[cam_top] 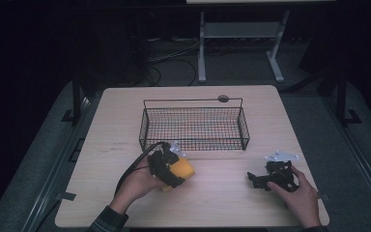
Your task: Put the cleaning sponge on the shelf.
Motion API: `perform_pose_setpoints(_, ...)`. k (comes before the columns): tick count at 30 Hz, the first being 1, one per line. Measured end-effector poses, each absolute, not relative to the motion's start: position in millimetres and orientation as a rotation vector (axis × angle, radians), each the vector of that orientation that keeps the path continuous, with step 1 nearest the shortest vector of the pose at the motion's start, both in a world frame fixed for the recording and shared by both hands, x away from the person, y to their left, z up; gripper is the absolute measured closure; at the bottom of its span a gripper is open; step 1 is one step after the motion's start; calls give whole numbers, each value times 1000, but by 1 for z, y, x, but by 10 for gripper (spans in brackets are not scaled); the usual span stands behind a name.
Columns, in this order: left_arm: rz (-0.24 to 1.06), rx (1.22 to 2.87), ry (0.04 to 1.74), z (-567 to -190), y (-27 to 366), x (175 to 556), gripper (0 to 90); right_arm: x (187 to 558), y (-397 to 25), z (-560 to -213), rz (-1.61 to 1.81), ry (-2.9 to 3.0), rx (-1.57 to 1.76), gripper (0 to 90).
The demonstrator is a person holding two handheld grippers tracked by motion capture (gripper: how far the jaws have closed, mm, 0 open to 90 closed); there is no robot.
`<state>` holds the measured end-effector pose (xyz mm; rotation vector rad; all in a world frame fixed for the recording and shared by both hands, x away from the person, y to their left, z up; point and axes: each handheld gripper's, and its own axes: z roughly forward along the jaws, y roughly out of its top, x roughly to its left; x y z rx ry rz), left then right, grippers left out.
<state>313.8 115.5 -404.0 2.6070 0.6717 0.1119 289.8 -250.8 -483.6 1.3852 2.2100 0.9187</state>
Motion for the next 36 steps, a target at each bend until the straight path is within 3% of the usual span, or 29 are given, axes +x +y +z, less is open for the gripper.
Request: perform_pose_setpoints(36, 149, 2586, 679, -355, 132, 354, 225, 290, -251, -484, 919, 2208, 1386, 0)
